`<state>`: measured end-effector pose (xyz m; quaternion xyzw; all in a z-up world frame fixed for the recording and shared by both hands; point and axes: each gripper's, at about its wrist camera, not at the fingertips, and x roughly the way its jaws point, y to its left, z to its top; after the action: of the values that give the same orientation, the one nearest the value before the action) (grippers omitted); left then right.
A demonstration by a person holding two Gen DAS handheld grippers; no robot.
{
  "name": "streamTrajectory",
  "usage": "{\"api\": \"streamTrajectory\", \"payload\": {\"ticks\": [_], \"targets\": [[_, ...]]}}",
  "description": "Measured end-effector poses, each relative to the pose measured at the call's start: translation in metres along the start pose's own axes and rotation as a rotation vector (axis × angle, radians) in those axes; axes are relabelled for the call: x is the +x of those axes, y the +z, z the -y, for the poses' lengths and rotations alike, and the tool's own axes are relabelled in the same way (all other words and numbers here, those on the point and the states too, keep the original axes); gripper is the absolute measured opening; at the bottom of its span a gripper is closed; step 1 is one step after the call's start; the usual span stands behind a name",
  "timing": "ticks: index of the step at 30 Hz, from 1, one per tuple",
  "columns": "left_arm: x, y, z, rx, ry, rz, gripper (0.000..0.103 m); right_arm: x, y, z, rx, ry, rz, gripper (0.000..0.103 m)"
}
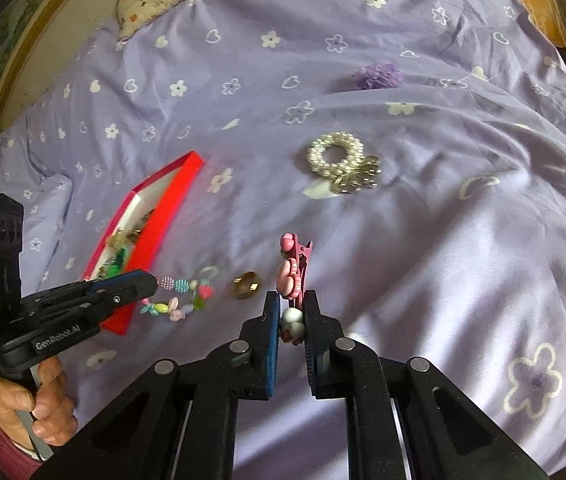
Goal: Organize jewelry
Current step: 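Carry the beaded bracelet and pink clip into the red box and open both grippers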
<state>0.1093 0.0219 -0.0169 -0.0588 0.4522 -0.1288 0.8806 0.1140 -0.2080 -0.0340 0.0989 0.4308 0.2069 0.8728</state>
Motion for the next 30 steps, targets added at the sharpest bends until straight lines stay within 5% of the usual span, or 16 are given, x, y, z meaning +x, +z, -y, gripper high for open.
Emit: {"api": "streamTrajectory", "payload": {"ticks": [30], "targets": [[-0.100, -0.014, -0.065, -0.151, 0.056, 0.171, 0.013, 0.015, 0.000, -0.100, -0.148, 0.164, -0.041, 0.011]]}}
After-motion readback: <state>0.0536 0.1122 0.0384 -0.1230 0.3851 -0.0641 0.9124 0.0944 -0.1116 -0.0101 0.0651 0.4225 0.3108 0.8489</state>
